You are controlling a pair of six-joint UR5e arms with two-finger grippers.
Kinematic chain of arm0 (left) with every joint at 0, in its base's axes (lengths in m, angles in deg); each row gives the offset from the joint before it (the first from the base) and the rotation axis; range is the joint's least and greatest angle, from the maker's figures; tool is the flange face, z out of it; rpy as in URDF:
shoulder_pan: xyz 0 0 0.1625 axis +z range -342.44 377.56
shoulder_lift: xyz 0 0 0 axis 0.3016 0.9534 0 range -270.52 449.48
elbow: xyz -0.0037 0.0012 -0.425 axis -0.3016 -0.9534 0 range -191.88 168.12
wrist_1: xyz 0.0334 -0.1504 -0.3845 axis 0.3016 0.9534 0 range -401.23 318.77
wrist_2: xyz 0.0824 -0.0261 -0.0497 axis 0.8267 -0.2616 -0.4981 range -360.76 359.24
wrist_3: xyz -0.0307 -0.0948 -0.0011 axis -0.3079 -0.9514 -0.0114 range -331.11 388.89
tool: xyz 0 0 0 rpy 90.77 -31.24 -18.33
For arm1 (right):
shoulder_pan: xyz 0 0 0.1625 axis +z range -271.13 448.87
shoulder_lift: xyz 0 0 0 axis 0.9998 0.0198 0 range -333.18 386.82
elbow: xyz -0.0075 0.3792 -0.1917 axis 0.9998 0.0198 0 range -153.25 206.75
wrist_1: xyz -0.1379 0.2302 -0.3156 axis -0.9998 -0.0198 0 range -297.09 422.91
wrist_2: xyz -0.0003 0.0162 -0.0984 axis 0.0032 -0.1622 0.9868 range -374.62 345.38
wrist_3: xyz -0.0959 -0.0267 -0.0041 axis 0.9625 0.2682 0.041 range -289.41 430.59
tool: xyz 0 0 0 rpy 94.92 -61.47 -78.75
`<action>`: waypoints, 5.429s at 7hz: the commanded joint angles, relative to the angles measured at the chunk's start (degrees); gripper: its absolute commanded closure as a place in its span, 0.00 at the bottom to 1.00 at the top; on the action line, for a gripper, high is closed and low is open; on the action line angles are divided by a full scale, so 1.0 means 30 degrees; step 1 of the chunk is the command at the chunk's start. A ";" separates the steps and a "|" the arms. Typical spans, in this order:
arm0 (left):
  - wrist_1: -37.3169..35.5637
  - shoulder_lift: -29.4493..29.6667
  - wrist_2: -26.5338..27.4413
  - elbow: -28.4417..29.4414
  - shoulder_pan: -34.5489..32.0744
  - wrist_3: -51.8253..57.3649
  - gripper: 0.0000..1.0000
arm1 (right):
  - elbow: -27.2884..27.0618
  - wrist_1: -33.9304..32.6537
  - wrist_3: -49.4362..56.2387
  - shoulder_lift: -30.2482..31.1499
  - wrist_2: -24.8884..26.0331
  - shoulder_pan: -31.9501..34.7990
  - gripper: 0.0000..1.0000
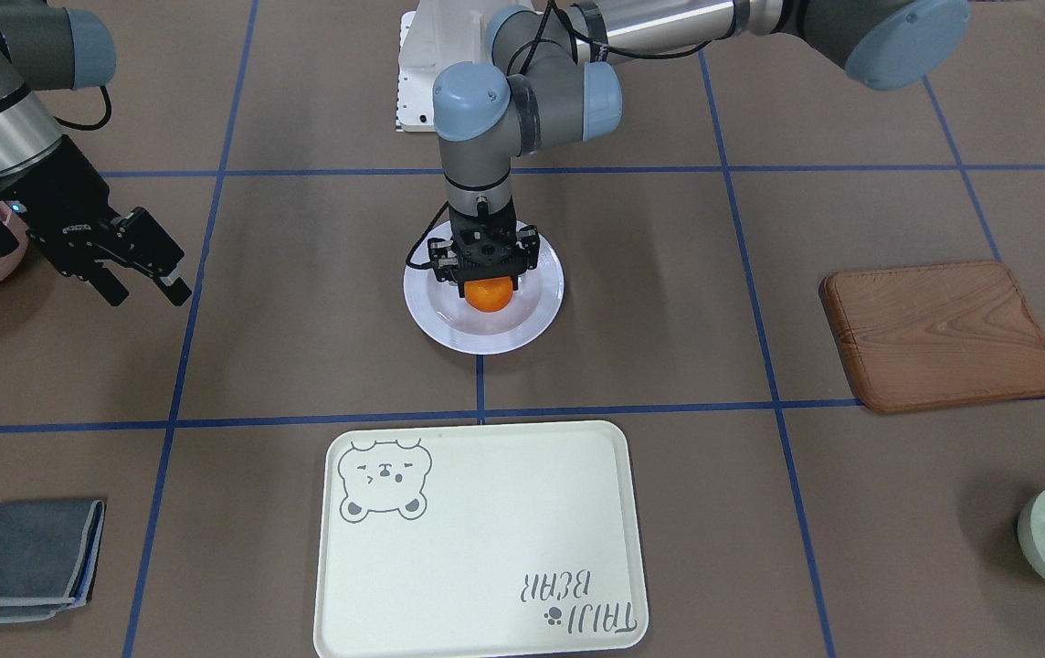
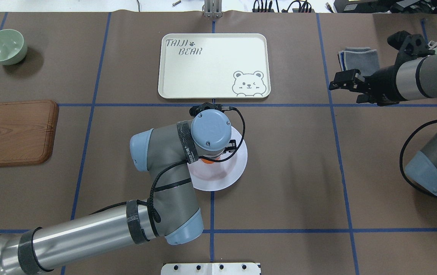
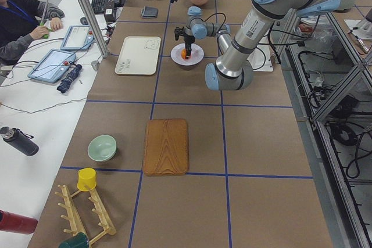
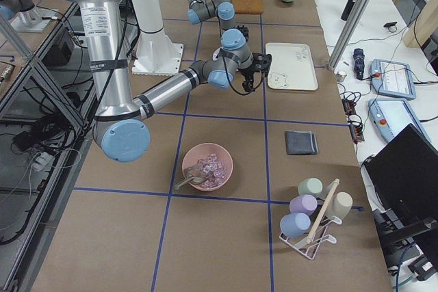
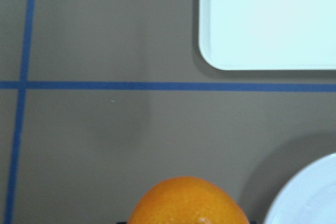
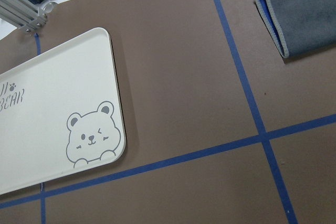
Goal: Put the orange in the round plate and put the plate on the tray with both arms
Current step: 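Carry the orange with the left gripper onto the white plate and release, then withdraw the left gripper from the plate while the right gripper moves toward the plate, then grip the rim of the white plate nearest the robot with the right gripper, then carry the plate with the orange onto the cream bear tray with the right gripper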
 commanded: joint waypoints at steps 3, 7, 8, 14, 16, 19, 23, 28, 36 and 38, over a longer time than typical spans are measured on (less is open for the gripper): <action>-0.0414 -0.0822 -0.0103 -0.2939 -0.0502 0.0340 0.02 | -0.0058 0.0065 -0.0168 -0.0009 0.0197 -0.0438 0.00; -0.2907 -0.5596 -0.5627 -0.7175 -0.7489 1.0569 0.02 | -0.0175 0.4101 -0.7095 0.0196 0.4284 -0.4002 0.00; -0.2907 -0.6793 -0.6337 -0.7175 -0.9103 1.3119 0.02 | -0.0205 0.4137 -0.8650 0.0167 0.6418 -0.5523 0.00; -0.2440 -1.2780 -1.1712 -0.3178 -2.0322 2.8395 0.02 | -0.0326 0.4108 -1.3755 -0.0096 1.6235 -1.4019 0.00; -0.2468 -1.3600 -1.2115 -0.1233 -2.2677 3.2619 0.02 | 0.0812 0.4079 -1.5450 -0.1726 1.7334 -1.4883 0.04; -0.2409 -1.4071 -1.2145 -0.1315 -2.3035 3.2627 0.02 | 0.2428 0.3904 -1.6459 -0.3026 1.7425 -1.5292 0.21; -0.2409 -1.4305 -1.2145 -0.1374 -2.3064 3.2627 0.02 | 0.4244 0.3639 -1.6458 -0.4138 1.7396 -1.5236 0.35; -0.2380 -1.4305 -1.2145 -0.1374 -2.3065 3.2656 0.02 | 0.5157 0.3990 -1.6546 -0.5107 1.7425 -1.4739 1.00; -0.2439 -1.6760 -1.3784 -0.3211 -2.3737 3.2044 0.02 | 0.4366 0.8143 -1.8275 -0.5717 2.1293 -1.3367 1.00; -0.2468 -1.7584 -1.3815 -0.4184 -2.3739 3.1662 0.02 | 0.4569 0.8387 -1.8944 -0.6653 2.1293 -1.2021 1.00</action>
